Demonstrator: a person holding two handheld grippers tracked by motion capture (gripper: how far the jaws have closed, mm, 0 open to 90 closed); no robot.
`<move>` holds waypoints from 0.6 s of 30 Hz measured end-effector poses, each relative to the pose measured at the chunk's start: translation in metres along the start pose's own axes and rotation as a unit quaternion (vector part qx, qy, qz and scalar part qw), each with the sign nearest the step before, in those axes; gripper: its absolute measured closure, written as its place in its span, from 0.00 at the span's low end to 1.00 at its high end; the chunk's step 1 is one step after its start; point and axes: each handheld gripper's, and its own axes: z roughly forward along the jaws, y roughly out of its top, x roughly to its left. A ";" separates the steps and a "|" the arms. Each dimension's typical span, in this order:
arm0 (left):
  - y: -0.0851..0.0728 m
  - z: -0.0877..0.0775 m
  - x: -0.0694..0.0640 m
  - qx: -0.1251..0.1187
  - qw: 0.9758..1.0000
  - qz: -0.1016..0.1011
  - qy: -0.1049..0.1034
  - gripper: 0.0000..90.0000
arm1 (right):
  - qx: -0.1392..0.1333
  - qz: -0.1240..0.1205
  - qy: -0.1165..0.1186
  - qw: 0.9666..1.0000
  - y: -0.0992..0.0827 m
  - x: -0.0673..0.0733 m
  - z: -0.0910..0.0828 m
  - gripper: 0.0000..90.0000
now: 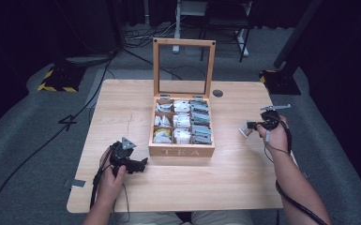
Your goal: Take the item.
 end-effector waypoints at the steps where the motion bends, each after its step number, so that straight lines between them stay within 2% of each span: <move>1: 0.000 0.000 0.000 0.000 1.000 0.000 0.000 0.00 | 0.002 0.006 -0.001 1.000 -0.002 -0.002 0.001 1.00; 8: 0.000 0.000 0.000 0.000 1.000 0.000 0.000 0.00 | 0.004 0.020 -0.007 1.000 -0.007 -0.011 0.002 0.95; 12: 0.000 0.000 0.000 0.000 1.000 0.000 0.000 0.00 | 0.002 0.011 -0.023 1.000 -0.010 -0.015 0.003 0.86; 15: 0.000 0.000 0.000 0.000 1.000 0.000 0.000 0.00 | -0.001 0.001 -0.029 1.000 -0.013 -0.019 0.004 0.72; 18: 0.000 0.000 0.000 0.000 1.000 0.000 0.000 0.00 | -0.006 -0.002 -0.039 0.999 -0.014 -0.021 0.004 0.68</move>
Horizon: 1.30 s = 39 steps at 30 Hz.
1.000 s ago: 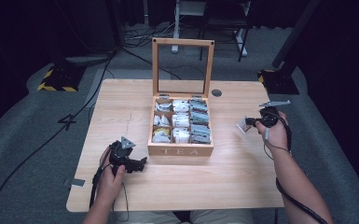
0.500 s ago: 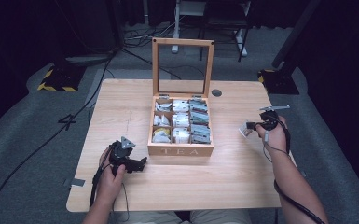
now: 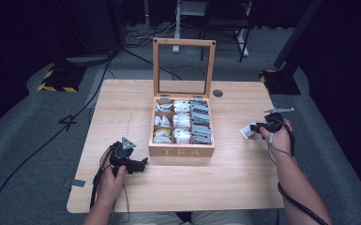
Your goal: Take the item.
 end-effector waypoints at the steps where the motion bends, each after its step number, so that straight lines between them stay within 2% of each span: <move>1: 0.000 0.000 0.000 0.000 1.000 0.000 0.000 0.00 | -0.009 0.005 0.001 1.000 -0.001 -0.002 -0.001 0.65; 6: 0.000 0.000 0.000 0.000 1.000 0.000 0.000 0.00 | -0.020 0.004 0.001 1.000 0.000 -0.003 -0.008 0.63; 11: 0.000 0.000 0.000 0.000 1.000 0.000 0.000 0.00 | -0.040 -0.003 0.015 0.999 0.000 0.000 -0.021 0.63; 15: -0.003 -0.002 -0.002 0.001 1.000 -0.004 0.003 0.00 | -0.065 -0.008 0.044 0.997 -0.005 0.011 -0.040 0.62; 16: -0.003 -0.002 -0.002 0.001 1.000 -0.004 0.003 0.00 | -0.065 -0.008 0.044 0.997 -0.005 0.011 -0.040 0.62; 17: -0.003 -0.003 -0.003 0.000 1.000 -0.002 0.004 0.00 | -0.073 -0.011 0.060 0.995 -0.011 0.017 -0.049 0.62; 20: -0.005 -0.004 -0.003 0.000 1.000 -0.001 0.003 0.00 | -0.077 -0.025 0.068 0.994 -0.016 0.025 -0.057 0.62; 21: -0.005 -0.005 -0.003 0.000 1.000 0.000 0.003 0.00 | -0.079 -0.038 0.077 0.993 -0.021 0.032 -0.065 0.61; 26: -0.005 -0.005 -0.003 0.000 1.000 0.000 0.003 0.00 | -0.089 -0.056 0.102 0.989 -0.027 0.050 -0.083 0.59; 31: -0.005 -0.005 -0.003 0.000 1.000 0.000 0.003 0.00 | -0.094 -0.081 0.113 0.986 -0.032 0.067 -0.096 0.55; 35: -0.005 -0.005 -0.003 0.000 1.000 0.000 0.003 0.00 | -0.085 -0.098 0.124 0.984 -0.038 0.082 -0.100 0.55; 39: -0.005 -0.005 -0.003 0.001 1.000 0.000 0.003 0.00 | -0.076 -0.126 0.125 0.981 -0.046 0.096 -0.102 0.55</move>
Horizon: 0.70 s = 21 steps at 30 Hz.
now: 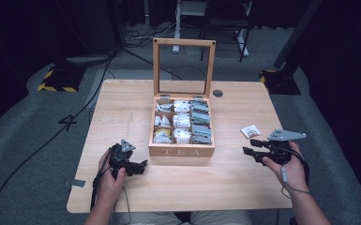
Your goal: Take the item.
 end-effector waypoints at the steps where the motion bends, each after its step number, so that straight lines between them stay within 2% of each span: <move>1: 0.000 0.000 0.000 0.000 1.000 0.000 0.000 0.00 | 0.000 0.000 0.000 1.000 0.000 0.000 0.000 0.55; 2: 0.000 0.000 0.000 0.000 1.000 0.000 0.000 0.00 | 0.001 -0.006 0.005 1.000 -0.003 0.007 0.001 0.55; 7: 0.000 0.000 0.000 -0.001 1.000 0.000 0.000 0.00 | -0.010 -0.013 0.021 1.000 -0.016 0.024 0.006 0.55; 14: 0.000 0.000 0.000 0.000 1.000 0.000 0.000 0.00 | -0.019 -0.014 0.031 0.999 -0.033 0.035 0.011 0.55; 16: 0.000 0.000 0.000 0.000 1.000 -0.001 -0.001 0.00 | -0.058 -0.006 0.051 0.997 -0.044 0.035 0.017 0.54; 17: 0.000 0.000 0.000 0.000 1.000 0.000 0.000 0.00 | -0.071 0.002 0.051 0.996 -0.048 0.034 0.020 0.53; 18: 0.000 0.000 0.000 -0.001 1.000 -0.001 -0.001 0.00 | -0.072 0.008 0.045 0.996 -0.051 0.033 0.023 0.53; 21: 0.000 0.000 0.000 -0.001 1.000 0.001 0.000 0.00 | -0.048 -0.004 0.027 0.998 -0.055 0.031 0.027 0.51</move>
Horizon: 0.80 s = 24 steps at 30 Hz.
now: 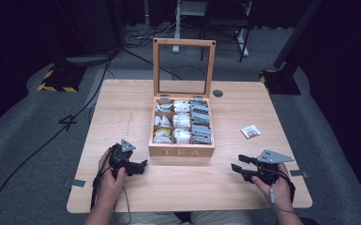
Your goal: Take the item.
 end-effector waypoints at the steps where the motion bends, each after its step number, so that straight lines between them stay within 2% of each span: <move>1: 0.000 0.000 0.000 0.000 1.000 0.000 0.000 0.00 | 0.003 0.002 -0.002 1.000 -0.001 0.000 0.001 0.51; 3: 0.000 0.000 0.000 0.000 1.000 0.000 0.000 0.00 | 0.005 0.012 -0.002 1.000 -0.005 -0.001 0.003 0.50; 7: 0.000 0.000 0.000 0.000 1.000 -0.001 0.000 0.00 | 0.023 0.007 -0.011 1.000 -0.010 -0.001 0.008 0.49; 12: 0.000 0.000 0.000 0.000 1.000 0.000 -0.001 0.00 | 0.051 -0.009 -0.020 0.998 -0.016 -0.001 0.019 0.46; 20: 0.000 0.001 0.000 0.000 1.000 -0.002 -0.003 0.00 | 0.075 -0.028 -0.030 0.996 -0.020 0.003 0.029 0.41; 24: 0.000 0.000 0.000 0.000 1.000 0.000 -0.003 0.00 | 0.087 -0.035 -0.043 0.995 -0.022 0.005 0.033 0.32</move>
